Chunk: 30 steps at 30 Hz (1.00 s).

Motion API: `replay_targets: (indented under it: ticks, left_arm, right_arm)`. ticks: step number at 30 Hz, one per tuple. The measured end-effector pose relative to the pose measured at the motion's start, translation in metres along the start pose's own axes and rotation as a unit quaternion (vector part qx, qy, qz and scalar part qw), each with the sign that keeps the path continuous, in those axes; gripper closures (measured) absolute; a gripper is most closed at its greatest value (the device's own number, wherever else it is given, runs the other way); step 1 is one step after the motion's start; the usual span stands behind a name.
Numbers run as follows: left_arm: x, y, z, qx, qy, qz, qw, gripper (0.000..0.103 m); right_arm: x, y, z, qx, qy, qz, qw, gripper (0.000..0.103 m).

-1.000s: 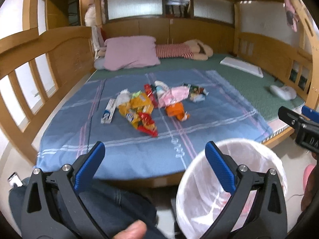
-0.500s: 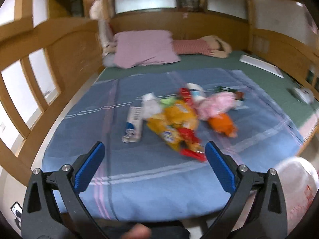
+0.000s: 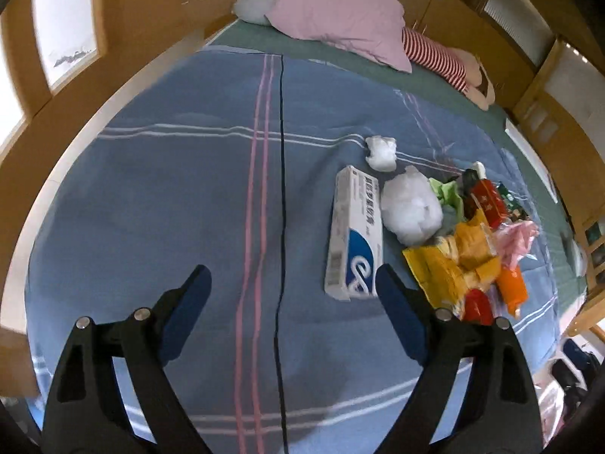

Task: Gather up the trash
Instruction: 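Grasp the medicine box with left tool while right tool grasps red chip bag, then drop red chip bag into bin with right tool while left tool drops medicine box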

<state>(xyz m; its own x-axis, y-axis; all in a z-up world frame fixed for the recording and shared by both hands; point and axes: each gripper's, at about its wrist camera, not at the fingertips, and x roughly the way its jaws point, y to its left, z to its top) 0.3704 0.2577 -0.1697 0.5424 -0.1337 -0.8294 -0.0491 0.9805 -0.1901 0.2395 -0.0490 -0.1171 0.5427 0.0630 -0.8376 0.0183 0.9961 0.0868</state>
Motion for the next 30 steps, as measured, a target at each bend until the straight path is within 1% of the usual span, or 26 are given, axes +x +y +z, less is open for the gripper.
replay_targets:
  ticks: [2,3,5,6,8,9,10,11,12,13,14,16,18,19,20,21,22,23,25,26,27,28,29,30]
  left_arm:
    - [0.0,-0.003,0.008,0.01,-0.009,0.0,0.9999,0.012]
    - [0.0,-0.007,0.008,0.012,-0.011,-0.004,0.9999,0.009]
    - [0.002,-0.013,0.013,0.017,-0.015,-0.025,0.9994,0.007]
    - [0.003,-0.014,0.014,0.018,-0.017,-0.03,0.9992,0.005]
    - [0.013,-0.019,0.018,0.022,-0.011,-0.041,0.9988,0.004]
    - [0.017,-0.022,0.018,0.024,-0.007,-0.042,0.9988,0.004]
    - [0.024,-0.025,0.019,0.026,-0.001,-0.041,0.9988,0.004]
    - [0.03,-0.028,0.019,0.027,0.005,-0.04,0.9988,0.004]
    - [0.04,-0.032,0.019,0.028,0.014,-0.039,0.9987,0.004]
    - [0.049,-0.036,0.02,0.031,0.026,-0.04,0.9984,0.004]
    - [0.059,-0.041,0.019,0.035,0.038,-0.041,0.9978,0.004]
    - [0.072,-0.048,0.016,0.05,0.048,-0.027,0.9972,0.004]
    - [0.088,-0.056,0.013,0.067,0.065,0.002,0.9957,0.006]
    - [0.096,-0.058,0.011,0.069,0.074,0.013,0.9948,0.012]
    - [0.103,-0.058,0.01,0.067,0.081,0.012,0.9944,0.014]
    - [0.104,-0.056,0.009,0.062,0.081,0.0,0.9948,0.018]
    - [0.105,-0.056,0.008,0.059,0.079,-0.007,0.995,0.029]
    - [0.105,-0.058,0.007,0.064,0.078,-0.005,0.9949,0.034]
    - [0.1,-0.064,0.004,0.083,0.072,0.002,0.9939,0.065]
    - [0.098,-0.066,0.002,0.093,0.071,0.011,0.9931,0.068]
    - [0.096,-0.067,0.001,0.098,0.07,0.01,0.9927,0.071]
    - [0.094,-0.066,-0.002,0.103,0.071,0.003,0.9922,0.075]
    - [0.095,-0.065,-0.004,0.105,0.077,-0.006,0.9915,0.077]
    - [0.096,-0.064,-0.006,0.105,0.083,-0.008,0.9909,0.077]
  right_arm:
    - [0.032,0.015,0.012,0.0,0.029,0.021,0.999,0.037]
    - [0.052,0.021,0.018,0.001,0.045,0.019,0.999,0.037]
    - [0.086,0.028,0.024,0.0,0.062,-0.003,0.998,0.037]
    - [0.098,0.029,0.026,0.003,0.069,-0.006,0.998,0.037]
    - [0.125,0.026,0.027,0.022,0.098,0.004,0.995,0.037]
    - [0.132,0.026,0.027,0.028,0.107,0.008,0.994,0.041]
    - [0.138,0.025,0.025,0.034,0.115,0.015,0.993,0.056]
    - [0.14,0.024,0.022,0.034,0.124,0.023,0.991,0.061]
    - [0.138,0.025,0.02,0.03,0.122,0.025,0.992,0.063]
    - [0.135,0.025,0.019,0.025,0.118,0.024,0.992,0.069]
    - [0.132,0.025,0.017,0.021,0.116,0.024,0.993,0.071]
    - [0.121,0.02,0.012,0.03,0.116,0.033,0.992,0.072]
    - [0.108,0.015,0.005,0.041,0.114,0.041,0.992,0.072]
    - [0.104,0.015,0.001,0.041,0.11,0.043,0.992,0.072]
    - [0.098,0.016,-0.002,0.04,0.106,0.046,0.992,0.072]
    - [0.09,0.016,-0.008,0.036,0.1,0.048,0.993,0.072]
    - [0.087,0.016,-0.011,0.034,0.096,0.048,0.994,0.072]
    - [0.084,0.017,-0.015,0.032,0.094,0.047,0.994,0.072]
    - [0.079,0.019,-0.019,0.031,0.092,0.047,0.994,0.072]
    - [0.077,0.019,-0.021,0.035,0.09,0.042,0.994,0.072]
    - [0.077,0.021,-0.021,0.038,0.088,0.038,0.995,0.072]
    - [0.079,0.02,-0.02,0.046,0.087,0.036,0.995,0.072]
    - [0.078,0.018,-0.021,0.054,0.087,0.038,0.994,0.072]
    - [0.072,0.014,-0.027,0.059,0.087,0.042,0.994,0.072]
